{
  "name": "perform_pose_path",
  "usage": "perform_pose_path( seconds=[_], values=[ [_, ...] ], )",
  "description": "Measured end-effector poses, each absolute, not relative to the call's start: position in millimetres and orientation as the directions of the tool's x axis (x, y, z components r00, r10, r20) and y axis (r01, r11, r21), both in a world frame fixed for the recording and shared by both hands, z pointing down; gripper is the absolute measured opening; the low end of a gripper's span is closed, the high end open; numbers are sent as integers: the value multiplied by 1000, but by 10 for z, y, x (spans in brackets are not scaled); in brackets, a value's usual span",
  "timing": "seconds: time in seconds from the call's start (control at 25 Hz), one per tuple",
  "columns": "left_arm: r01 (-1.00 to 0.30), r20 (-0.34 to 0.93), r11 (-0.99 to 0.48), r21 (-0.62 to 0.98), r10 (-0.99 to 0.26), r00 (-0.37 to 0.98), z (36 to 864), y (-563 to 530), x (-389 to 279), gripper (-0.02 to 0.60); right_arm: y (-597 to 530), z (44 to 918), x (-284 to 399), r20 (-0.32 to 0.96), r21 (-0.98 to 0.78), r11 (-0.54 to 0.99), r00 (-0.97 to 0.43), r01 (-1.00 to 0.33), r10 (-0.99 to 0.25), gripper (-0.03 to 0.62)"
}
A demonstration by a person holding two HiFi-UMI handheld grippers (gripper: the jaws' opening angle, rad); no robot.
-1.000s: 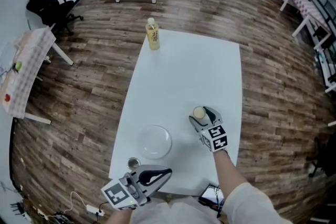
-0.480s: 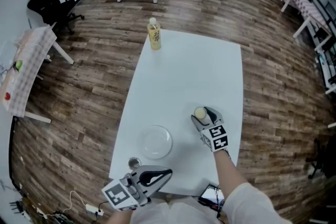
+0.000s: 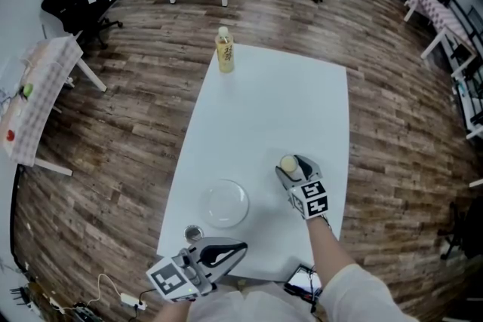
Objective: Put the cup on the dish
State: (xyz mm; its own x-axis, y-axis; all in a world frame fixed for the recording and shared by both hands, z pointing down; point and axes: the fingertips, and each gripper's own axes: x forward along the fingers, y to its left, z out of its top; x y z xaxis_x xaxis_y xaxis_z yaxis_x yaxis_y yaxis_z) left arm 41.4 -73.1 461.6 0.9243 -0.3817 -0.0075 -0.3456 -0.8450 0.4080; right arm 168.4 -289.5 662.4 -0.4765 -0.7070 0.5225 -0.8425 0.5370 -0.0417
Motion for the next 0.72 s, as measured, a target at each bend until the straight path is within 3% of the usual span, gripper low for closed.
perform_pose_path(
  seconds=[0.72],
  values=[
    [-339, -62, -860, 381, -389, 919, 4479, -690, 232, 2, -2744, 6215, 1415, 495, -21, 564, -498, -826, -712, 285]
  ],
)
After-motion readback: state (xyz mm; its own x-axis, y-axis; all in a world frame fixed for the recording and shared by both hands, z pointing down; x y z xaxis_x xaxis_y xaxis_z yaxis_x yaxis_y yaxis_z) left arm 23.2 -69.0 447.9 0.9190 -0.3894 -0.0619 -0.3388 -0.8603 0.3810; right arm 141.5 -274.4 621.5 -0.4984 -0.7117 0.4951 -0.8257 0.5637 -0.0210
